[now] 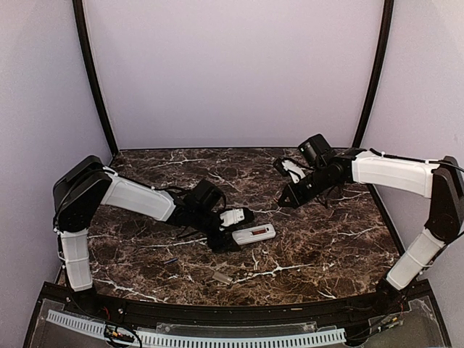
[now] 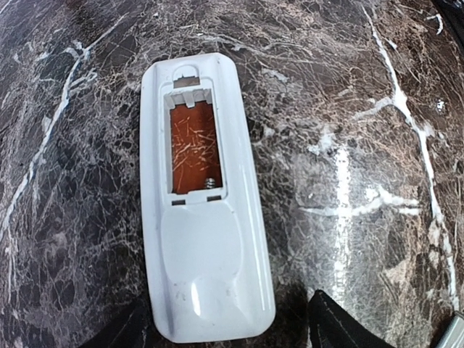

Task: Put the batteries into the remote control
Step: Pick up the remote control without batteries from the center of the board.

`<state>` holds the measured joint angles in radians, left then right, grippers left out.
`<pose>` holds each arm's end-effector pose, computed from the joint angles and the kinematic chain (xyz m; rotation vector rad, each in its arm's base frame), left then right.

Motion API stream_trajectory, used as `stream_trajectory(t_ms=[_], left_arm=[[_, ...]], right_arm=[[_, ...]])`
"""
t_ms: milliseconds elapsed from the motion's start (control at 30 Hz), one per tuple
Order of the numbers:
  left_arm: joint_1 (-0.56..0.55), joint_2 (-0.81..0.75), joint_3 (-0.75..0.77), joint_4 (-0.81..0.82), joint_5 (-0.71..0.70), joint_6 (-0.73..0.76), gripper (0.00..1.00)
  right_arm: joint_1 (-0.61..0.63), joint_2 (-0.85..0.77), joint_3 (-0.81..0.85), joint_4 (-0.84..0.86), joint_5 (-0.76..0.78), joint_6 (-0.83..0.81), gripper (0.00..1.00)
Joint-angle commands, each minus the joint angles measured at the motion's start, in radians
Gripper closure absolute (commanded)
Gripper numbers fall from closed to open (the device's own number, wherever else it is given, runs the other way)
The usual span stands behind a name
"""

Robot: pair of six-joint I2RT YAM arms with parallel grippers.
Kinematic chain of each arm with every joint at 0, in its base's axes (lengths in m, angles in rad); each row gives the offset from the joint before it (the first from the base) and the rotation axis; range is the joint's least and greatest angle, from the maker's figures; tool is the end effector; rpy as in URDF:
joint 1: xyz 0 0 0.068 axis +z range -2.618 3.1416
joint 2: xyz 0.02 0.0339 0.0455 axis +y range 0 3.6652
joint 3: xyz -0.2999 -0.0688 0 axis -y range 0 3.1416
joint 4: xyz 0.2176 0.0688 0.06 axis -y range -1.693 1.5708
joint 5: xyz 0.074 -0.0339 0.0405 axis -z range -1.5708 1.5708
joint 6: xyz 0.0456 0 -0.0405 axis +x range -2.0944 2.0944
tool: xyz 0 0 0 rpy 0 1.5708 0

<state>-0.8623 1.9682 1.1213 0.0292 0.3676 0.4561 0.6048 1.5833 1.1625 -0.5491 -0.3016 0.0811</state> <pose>0.2510 -0.3181 0.1817 1.6116 1.7915 -0.6293 0.2501 0.1893 0.2823 -0.7918 2.4814 0.6434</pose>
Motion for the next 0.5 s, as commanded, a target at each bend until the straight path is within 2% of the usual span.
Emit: stream_trajectory(t_ms=[0,167,333,467], left_arm=[[-0.003,0.026,0.024,0.006,-0.028,0.018,0.29],[-0.003,0.051,0.023,0.028,-0.045,0.028,0.35],[-0.002,0.059,0.036,-0.03,-0.013,0.067,0.61],[-0.003,0.022,0.004,-0.092,0.035,0.134,0.72]], right_arm=[[-0.001,-0.016,-0.004,0.032,-0.029,-0.025,1.0],[-0.001,-0.02,-0.008,0.035,-0.041,-0.024,1.0],[0.0,-0.025,-0.002,0.007,-0.037,-0.04,1.0],[0.003,-0.033,-0.009,-0.006,-0.077,-0.067,1.0]])
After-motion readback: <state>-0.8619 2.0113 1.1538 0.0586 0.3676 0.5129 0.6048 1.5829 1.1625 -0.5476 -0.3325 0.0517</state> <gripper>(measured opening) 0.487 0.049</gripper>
